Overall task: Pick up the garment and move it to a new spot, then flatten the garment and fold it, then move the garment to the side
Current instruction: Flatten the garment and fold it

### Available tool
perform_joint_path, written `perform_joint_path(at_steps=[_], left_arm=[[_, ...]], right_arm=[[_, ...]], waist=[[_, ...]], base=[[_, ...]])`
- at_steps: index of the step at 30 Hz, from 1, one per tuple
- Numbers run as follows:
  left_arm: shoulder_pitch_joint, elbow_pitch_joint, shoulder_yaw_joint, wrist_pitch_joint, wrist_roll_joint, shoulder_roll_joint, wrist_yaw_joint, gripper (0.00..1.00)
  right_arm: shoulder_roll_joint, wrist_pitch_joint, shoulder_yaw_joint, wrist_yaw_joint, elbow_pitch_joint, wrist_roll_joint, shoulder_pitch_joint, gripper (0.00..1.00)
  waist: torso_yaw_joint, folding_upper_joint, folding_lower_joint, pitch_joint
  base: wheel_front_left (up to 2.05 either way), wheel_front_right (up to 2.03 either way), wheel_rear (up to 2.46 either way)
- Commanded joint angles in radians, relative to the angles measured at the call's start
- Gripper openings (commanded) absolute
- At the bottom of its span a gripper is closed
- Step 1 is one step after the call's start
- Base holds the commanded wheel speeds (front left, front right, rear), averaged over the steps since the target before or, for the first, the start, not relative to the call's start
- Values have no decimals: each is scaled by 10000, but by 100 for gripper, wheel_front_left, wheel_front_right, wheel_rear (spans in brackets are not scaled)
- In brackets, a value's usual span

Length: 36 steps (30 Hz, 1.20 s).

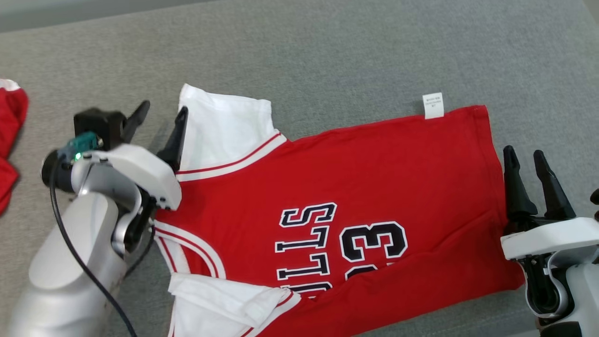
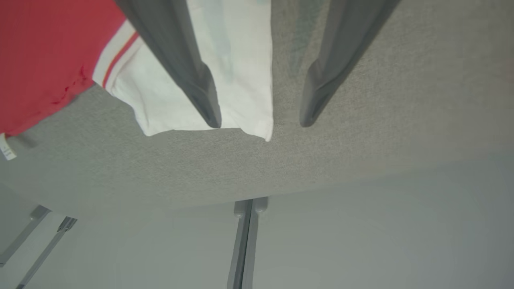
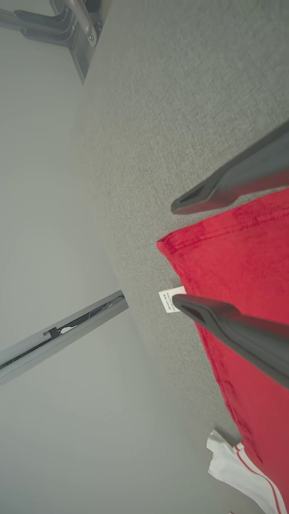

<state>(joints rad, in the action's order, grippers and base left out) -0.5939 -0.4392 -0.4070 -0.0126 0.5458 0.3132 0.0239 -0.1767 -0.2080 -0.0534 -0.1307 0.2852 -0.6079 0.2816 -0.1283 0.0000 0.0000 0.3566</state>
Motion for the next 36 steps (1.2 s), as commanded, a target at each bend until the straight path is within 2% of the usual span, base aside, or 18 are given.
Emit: perform_joint_path(at_steps=[1, 8, 19, 20, 21, 22, 24, 30, 36], left_arm=[[-393, -211, -37, -88, -127, 85, -44, 100], [-1710, -1705, -408, -531, -535, 55, -99, 100], [-2717, -3580, -905, -169, -987, -159, -346, 100], [-2805, -3730, -933, -130, -995, -193, -396, 92], [-2887, -3849, -991, -85, -1040, -214, -438, 51], [-2959, -3967, -1024, -28, -1051, -247, -491, 39], [-3046, -4190, -1075, 102, -1015, -317, -617, 0], [-3246, -4531, -967, 767, -689, -623, -953, 0], [-3269, -4322, -824, 1400, -215, -931, -1238, 0]], right_arm=[[-15, -115, -29, -1, 21, -12, 82, 100], [-5, -277, -198, -1, 39, -109, 226, 100], [155, -350, -339, -1, 125, -139, 311, 100], [165, -361, -344, -1, 118, -147, 318, 100], [162, -367, -336, -1, 106, -151, 332, 100], [149, -377, -328, -1, 93, -154, 349, 100], [107, -388, -299, -1, 75, -158, 383, 100], [-202, -285, -316, -1, -23, 73, 584, 100], [-969, 342, -627, -1, 337, 533, 1422, 100]], waist=[[-262, 0, 0, 273], [-589, 0, 0, 551], [-710, 0, 0, 715], [-700, 0, 0, 734], [-684, 0, 0, 752], [-665, 0, 0, 768], [-623, 0, 0, 789], [-371, 0, 0, 763], [86, 0, 0, 720]], base=[[0, 0, 0], [0, 0, 0], [0, 0, 0], [0, 0, 0], [0, 0, 0], [0, 0, 0], [0, 0, 0], [0, 0, 0], [0, 0, 0]])
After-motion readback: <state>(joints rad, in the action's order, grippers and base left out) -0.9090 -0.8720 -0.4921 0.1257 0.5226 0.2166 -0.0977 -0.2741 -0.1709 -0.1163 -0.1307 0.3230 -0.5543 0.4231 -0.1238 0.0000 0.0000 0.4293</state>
